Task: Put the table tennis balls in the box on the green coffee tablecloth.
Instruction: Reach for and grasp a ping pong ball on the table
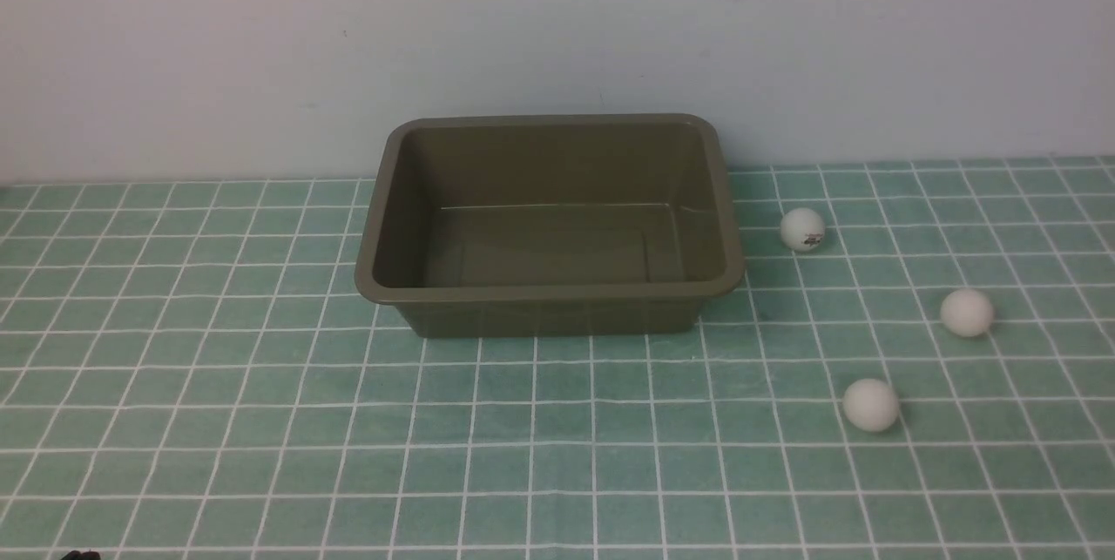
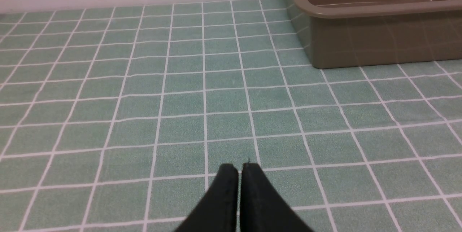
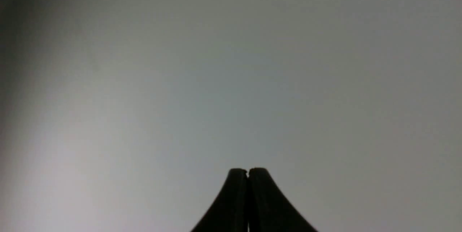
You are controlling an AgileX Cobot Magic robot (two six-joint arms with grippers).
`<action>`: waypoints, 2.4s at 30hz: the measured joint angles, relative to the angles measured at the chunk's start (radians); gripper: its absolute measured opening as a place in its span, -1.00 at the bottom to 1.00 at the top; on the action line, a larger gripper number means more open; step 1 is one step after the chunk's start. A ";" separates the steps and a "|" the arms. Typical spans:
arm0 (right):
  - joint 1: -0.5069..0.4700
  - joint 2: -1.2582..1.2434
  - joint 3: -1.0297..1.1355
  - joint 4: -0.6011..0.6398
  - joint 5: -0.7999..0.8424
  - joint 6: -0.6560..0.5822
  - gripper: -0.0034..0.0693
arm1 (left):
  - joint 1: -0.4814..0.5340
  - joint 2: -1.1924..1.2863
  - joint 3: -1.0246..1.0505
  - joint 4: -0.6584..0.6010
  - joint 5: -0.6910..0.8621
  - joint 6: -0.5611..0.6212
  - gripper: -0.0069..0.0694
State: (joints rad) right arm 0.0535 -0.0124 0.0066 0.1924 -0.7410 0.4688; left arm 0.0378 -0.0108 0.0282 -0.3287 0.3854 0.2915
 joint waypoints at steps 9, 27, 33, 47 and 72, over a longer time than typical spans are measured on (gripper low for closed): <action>0.000 0.097 -0.398 -0.431 0.637 -0.118 -0.95 | 0.000 0.000 0.000 0.000 0.000 0.000 -0.83; 0.000 0.711 -0.684 -0.135 1.478 -0.570 -0.95 | 0.000 0.000 0.000 0.000 0.000 0.000 -0.83; 0.000 0.865 -0.774 0.131 1.568 -0.810 -0.95 | 0.000 0.000 0.000 0.000 0.000 0.000 -0.83; 0.105 1.243 -0.966 0.131 1.673 -0.812 -0.94 | 0.000 0.000 0.000 0.000 0.000 0.000 -0.83; 0.329 1.583 -1.100 -0.379 1.654 -0.387 -0.47 | 0.000 0.000 0.000 0.000 0.000 0.000 -0.83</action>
State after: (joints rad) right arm 0.3828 1.5705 -1.0930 -0.1864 0.9128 0.0821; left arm 0.0378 -0.0108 0.0282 -0.3287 0.3854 0.2915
